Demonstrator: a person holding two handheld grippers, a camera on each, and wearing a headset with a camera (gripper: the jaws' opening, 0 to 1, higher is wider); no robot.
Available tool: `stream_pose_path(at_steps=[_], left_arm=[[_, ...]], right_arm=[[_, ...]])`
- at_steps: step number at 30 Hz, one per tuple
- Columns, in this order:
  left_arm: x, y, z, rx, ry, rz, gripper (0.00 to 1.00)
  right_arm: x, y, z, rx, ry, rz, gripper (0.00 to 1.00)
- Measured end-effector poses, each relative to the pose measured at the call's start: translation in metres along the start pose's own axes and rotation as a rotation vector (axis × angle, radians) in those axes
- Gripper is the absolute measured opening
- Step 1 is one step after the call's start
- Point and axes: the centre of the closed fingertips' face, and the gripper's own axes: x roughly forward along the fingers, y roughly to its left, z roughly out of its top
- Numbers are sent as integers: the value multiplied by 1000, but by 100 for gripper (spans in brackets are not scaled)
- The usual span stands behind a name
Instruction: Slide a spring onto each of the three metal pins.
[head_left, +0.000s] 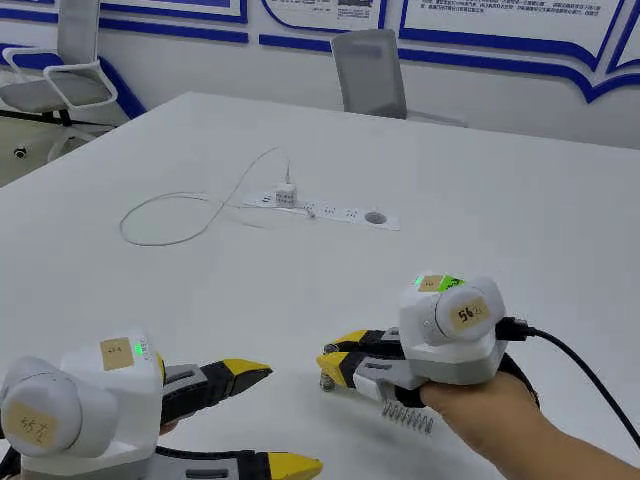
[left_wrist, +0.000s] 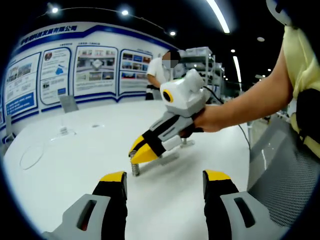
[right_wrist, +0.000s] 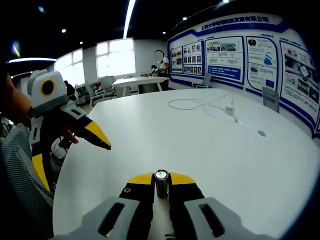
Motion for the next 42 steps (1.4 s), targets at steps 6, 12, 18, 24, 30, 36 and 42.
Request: stream_pose_path(at_steps=[6, 12, 18, 24, 30, 36, 42], left_arm=[[0, 0, -1, 0, 1, 0, 62], [-1, 0, -2, -3, 3, 3, 62], [0, 0, -1, 1, 1, 1, 62], [1, -1, 0, 4, 2, -2, 62], [3, -2, 1, 7, 1, -8, 61], [4, -4, 2, 10, 2, -15, 61], [5, -6, 2, 15, 5, -22, 61]], right_arm=[[2, 0, -4, 2, 16, -2, 12], [2, 1, -6, 5, 23, 0, 15], [-1, 1, -7, 1, 25, -1, 15], [-9, -1, -6, 5, 19, -10, 16], [-18, -1, -2, 0, 6, -18, 16], [-30, 1, 2, -13, -5, -23, 17], [-39, 5, 0, -45, 1, -23, 17]])
